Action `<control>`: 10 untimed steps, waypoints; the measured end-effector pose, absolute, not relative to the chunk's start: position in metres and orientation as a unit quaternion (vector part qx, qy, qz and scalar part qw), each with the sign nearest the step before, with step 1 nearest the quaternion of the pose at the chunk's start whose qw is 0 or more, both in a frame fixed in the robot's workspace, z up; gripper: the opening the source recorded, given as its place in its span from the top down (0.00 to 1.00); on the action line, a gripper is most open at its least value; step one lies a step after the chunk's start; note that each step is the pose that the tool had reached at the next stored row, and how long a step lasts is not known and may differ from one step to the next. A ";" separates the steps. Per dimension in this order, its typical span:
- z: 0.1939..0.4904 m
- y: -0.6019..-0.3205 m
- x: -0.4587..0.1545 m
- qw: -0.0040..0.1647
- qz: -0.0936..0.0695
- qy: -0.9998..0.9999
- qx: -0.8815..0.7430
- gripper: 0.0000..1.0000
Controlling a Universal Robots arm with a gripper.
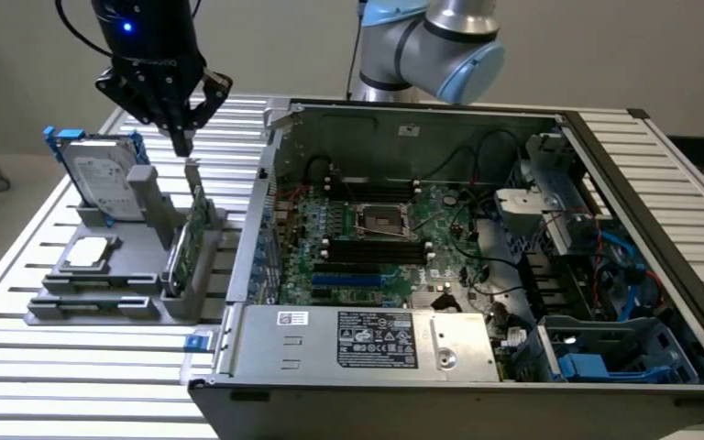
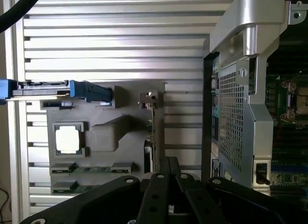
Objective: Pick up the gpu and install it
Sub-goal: 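Reach for the gpu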
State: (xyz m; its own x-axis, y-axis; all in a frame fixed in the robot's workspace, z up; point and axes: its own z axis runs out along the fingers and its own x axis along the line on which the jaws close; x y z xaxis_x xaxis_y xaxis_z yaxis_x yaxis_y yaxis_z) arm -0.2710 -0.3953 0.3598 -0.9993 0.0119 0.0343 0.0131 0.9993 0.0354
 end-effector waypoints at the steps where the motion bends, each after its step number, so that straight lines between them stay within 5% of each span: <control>1: 0.360 -0.395 -0.272 0.017 -0.017 -1.000 -0.006 0.89; 10: 0.359 -0.396 -0.274 0.020 -0.009 -1.000 0.013 0.89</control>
